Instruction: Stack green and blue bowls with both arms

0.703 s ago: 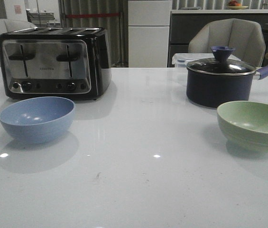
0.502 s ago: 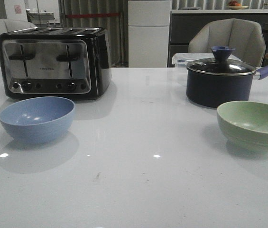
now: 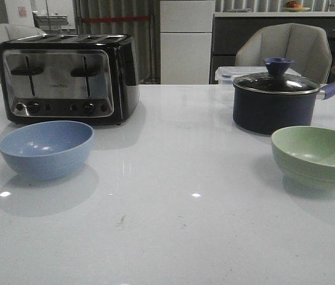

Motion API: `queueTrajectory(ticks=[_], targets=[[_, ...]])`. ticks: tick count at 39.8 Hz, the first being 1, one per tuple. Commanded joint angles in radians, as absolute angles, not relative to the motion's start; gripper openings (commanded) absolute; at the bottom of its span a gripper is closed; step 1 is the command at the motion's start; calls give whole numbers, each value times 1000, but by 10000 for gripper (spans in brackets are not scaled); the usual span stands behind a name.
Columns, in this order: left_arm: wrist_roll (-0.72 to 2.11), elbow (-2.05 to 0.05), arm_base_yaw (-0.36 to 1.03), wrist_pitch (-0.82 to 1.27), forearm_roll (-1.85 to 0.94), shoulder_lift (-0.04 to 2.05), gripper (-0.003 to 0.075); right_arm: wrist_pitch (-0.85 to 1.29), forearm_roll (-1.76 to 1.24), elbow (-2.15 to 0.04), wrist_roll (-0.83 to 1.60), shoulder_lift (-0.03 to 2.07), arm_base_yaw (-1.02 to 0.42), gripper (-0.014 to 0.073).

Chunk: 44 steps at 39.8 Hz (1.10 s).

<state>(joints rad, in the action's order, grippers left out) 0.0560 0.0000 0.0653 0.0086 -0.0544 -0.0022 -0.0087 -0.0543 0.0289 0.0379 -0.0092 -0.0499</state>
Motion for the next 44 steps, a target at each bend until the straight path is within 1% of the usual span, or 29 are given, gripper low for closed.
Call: queueTrajectory(ticks=[1, 6, 12, 18, 23, 28, 33, 41, 44], targets=[[46, 10, 72, -125, -56, -22, 98, -122, -54, 22, 39, -30, -50, 32], [46, -36, 72, -169, -56, -22, 98, -80, -54, -45, 39, -30, -50, 32], [46, -184, 72, -111, -56, -18, 98, 65, -54, -215, 39, -21, -50, 32], [46, -368, 72, 26, -56, 31, 98, 158, -54, -391, 39, 52, -50, 32], [46, -533, 72, 172, -56, 121, 98, 261, -54, -542, 39, 163, -50, 32], [46, -652, 72, 313, -56, 213, 98, 378, -54, -649, 39, 271, -50, 32], [46, -699, 72, 421, -60, 302, 98, 476, -59, -687, 39, 372, -50, 32], [46, -674, 72, 539, -60, 412, 98, 625, -64, -681, 39, 521, -50, 32], [46, -654, 72, 551, -60, 445, 98, 658, -64, -681, 39, 574, -50, 32]])
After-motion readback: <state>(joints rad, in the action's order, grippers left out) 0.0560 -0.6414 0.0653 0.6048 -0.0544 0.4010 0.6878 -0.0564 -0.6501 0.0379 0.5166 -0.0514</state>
